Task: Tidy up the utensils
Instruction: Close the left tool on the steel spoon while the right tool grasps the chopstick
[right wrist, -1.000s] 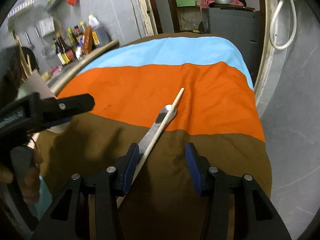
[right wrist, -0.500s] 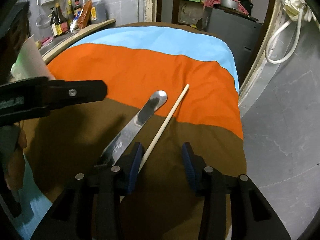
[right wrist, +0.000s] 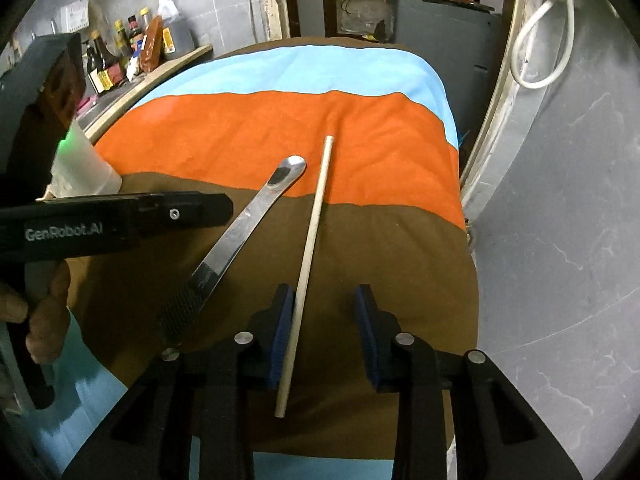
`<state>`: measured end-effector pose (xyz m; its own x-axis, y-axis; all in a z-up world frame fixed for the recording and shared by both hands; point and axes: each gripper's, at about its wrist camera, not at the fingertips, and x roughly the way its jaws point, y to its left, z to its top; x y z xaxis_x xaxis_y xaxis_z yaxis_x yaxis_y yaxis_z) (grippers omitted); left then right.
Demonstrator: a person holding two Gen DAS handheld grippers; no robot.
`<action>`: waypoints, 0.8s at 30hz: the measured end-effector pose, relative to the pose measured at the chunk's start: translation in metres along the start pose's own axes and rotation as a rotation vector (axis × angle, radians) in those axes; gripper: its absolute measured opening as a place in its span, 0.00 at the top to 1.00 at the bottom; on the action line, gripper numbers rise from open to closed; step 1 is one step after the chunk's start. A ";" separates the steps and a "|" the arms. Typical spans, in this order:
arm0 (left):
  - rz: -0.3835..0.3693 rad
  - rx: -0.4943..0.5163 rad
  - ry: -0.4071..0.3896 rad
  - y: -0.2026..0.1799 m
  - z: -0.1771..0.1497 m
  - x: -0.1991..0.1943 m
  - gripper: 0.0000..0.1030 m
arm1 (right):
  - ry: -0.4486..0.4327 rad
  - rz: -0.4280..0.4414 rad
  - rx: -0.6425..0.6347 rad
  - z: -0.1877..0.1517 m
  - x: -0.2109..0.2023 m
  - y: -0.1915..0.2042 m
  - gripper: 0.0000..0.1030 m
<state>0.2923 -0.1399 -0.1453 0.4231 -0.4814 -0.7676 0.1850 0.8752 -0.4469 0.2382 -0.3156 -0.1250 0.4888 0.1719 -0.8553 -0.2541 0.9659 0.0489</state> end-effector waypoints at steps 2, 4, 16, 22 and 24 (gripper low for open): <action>-0.013 -0.002 0.027 0.000 0.003 0.003 0.78 | -0.002 0.001 -0.006 0.000 0.001 -0.002 0.91; -0.028 0.006 0.060 -0.002 0.002 0.007 0.81 | 0.009 -0.025 -0.012 -0.002 0.004 -0.004 0.97; 0.029 0.072 0.124 -0.028 0.005 0.019 0.86 | -0.012 0.100 0.165 -0.014 0.012 -0.029 0.96; 0.077 0.025 0.090 -0.034 0.002 0.015 0.94 | -0.002 0.119 0.234 -0.015 0.017 -0.033 0.96; 0.074 0.006 0.077 -0.034 0.000 0.010 0.95 | 0.006 0.130 0.248 -0.016 0.017 -0.032 0.96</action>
<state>0.2899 -0.1743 -0.1378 0.3663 -0.4175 -0.8316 0.1616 0.9086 -0.3850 0.2411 -0.3471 -0.1491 0.4601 0.2967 -0.8368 -0.1017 0.9539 0.2823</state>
